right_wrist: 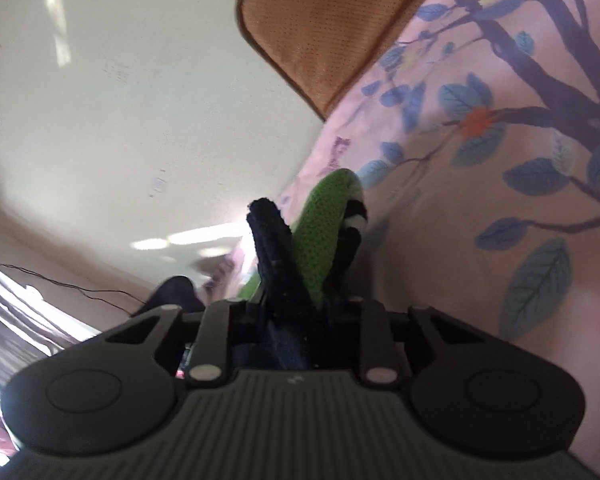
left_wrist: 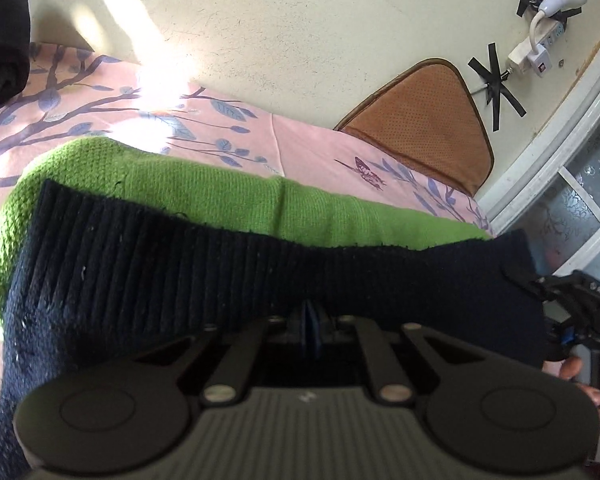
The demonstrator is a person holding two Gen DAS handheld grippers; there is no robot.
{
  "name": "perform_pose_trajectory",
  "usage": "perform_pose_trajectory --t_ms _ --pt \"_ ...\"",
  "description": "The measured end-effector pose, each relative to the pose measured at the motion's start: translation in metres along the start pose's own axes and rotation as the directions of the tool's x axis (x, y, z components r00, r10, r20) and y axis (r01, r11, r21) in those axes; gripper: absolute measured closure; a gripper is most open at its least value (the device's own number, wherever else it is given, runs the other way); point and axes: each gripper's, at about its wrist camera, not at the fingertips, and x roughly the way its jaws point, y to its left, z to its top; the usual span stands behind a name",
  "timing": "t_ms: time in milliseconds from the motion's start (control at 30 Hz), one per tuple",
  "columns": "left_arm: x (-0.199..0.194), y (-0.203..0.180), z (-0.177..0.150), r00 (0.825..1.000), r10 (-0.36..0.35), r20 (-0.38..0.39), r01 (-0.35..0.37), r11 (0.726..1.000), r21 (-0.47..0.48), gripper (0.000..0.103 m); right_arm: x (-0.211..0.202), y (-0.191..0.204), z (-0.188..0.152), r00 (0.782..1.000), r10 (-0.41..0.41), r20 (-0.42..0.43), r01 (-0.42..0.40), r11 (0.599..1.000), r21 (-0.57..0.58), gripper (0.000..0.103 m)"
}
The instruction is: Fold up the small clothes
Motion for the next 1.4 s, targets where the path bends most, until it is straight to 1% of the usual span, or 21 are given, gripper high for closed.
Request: perform_pose_trajectory --t_ms 167,300,400,500,567,633,667,700,733,767,867,967,1000,1033,1133,1200,1233,1300,1333,1367,1400 --pt "-0.012 0.009 0.003 0.999 -0.037 0.010 0.038 0.998 -0.050 0.098 0.026 0.077 -0.012 0.993 0.083 -0.083 -0.092 0.989 -0.114 0.075" --pt "-0.062 0.032 0.004 0.989 -0.051 0.139 0.064 0.994 -0.089 0.097 0.072 0.129 -0.036 0.977 0.108 -0.182 -0.142 0.973 -0.183 0.077" --pt "-0.107 0.063 0.003 0.971 0.003 0.240 0.036 0.987 -0.159 0.097 0.122 0.153 -0.062 0.964 0.071 -0.257 -0.133 0.964 -0.231 0.078" --pt "-0.147 0.094 -0.004 0.948 0.080 0.307 -0.006 0.972 -0.236 0.097 0.175 0.162 -0.091 0.947 -0.018 -0.320 -0.080 0.953 -0.291 0.078" --pt "-0.162 0.109 -0.008 0.940 0.108 0.324 -0.018 0.963 -0.269 0.097 0.212 0.161 -0.114 0.921 -0.097 -0.378 -0.046 0.935 -0.353 0.066" --pt "-0.167 0.117 -0.010 0.938 0.122 0.323 -0.024 0.956 -0.293 0.097 0.234 0.154 -0.129 0.876 -0.050 -0.479 -0.129 0.934 -0.332 0.064" --pt "-0.168 0.121 -0.010 0.940 0.119 0.320 -0.019 0.954 -0.300 0.095 0.234 0.155 -0.131 0.868 -0.054 -0.493 -0.133 0.932 -0.337 0.063" --pt "-0.167 0.122 -0.010 0.942 0.112 0.318 -0.012 0.954 -0.301 0.093 0.227 0.161 -0.130 0.869 -0.045 -0.493 -0.148 0.927 -0.345 0.059" --pt "-0.166 0.123 -0.010 0.943 0.103 0.318 -0.004 0.955 -0.297 0.092 0.219 0.165 -0.126 0.864 -0.009 -0.504 -0.189 0.921 -0.340 0.049" --pt "-0.165 0.122 -0.009 0.943 0.092 0.319 0.005 0.957 -0.291 0.090 0.206 0.168 -0.119 0.866 0.038 -0.499 -0.232 0.914 -0.334 0.050" --pt "-0.157 0.115 -0.004 0.945 0.050 0.323 0.038 0.965 -0.259 0.080 0.153 0.172 -0.089 0.916 0.121 -0.383 -0.280 0.875 -0.394 0.050" --pt "-0.142 0.095 0.004 0.949 0.002 0.314 0.067 0.976 -0.207 0.069 0.124 0.172 -0.068 0.961 0.100 -0.259 -0.214 0.861 -0.461 0.051" --pt "-0.136 0.087 0.006 0.951 -0.005 0.308 0.065 0.980 -0.186 0.060 0.122 0.170 -0.064 0.968 0.078 -0.240 -0.187 0.860 -0.474 0.051" --pt "-0.131 0.080 0.008 0.953 0.001 0.302 0.051 0.985 -0.165 0.057 0.124 0.167 -0.061 0.972 0.052 -0.227 -0.159 0.861 -0.483 0.052" --pt "-0.114 0.062 0.007 0.961 0.048 0.274 -0.025 0.996 -0.088 0.054 0.150 0.160 -0.064 0.973 -0.027 -0.230 -0.101 0.844 -0.527 0.059" --pt "-0.105 0.056 0.002 0.958 0.125 0.258 -0.120 0.992 -0.035 0.055 0.176 0.159 -0.070 0.968 -0.070 -0.241 -0.081 0.822 -0.564 0.061" --pt "-0.100 0.055 0.000 0.956 0.158 0.246 -0.157 0.987 -0.025 0.057 0.189 0.156 -0.072 0.962 -0.090 -0.256 -0.075 0.819 -0.569 0.061" --pt "-0.093 0.060 -0.005 0.951 0.220 0.218 -0.224 0.975 -0.008 0.061 0.222 0.148 -0.078 0.931 -0.176 -0.319 -0.046 0.811 -0.584 0.065" --pt "-0.092 0.061 -0.007 0.942 0.253 0.220 -0.259 0.966 -0.003 0.059 0.231 0.148 -0.084 0.927 -0.201 -0.316 -0.045 0.778 -0.627 0.071" --pt "-0.091 0.063 -0.008 0.938 0.271 0.214 -0.276 0.961 -0.006 0.057 0.233 0.152 -0.087 0.925 -0.219 -0.311 -0.041 0.756 -0.654 0.071" --pt "-0.092 0.066 -0.008 0.939 0.268 0.213 -0.270 0.963 -0.020 0.056 0.234 0.156 -0.087 0.920 -0.238 -0.312 -0.028 0.752 -0.659 0.070"
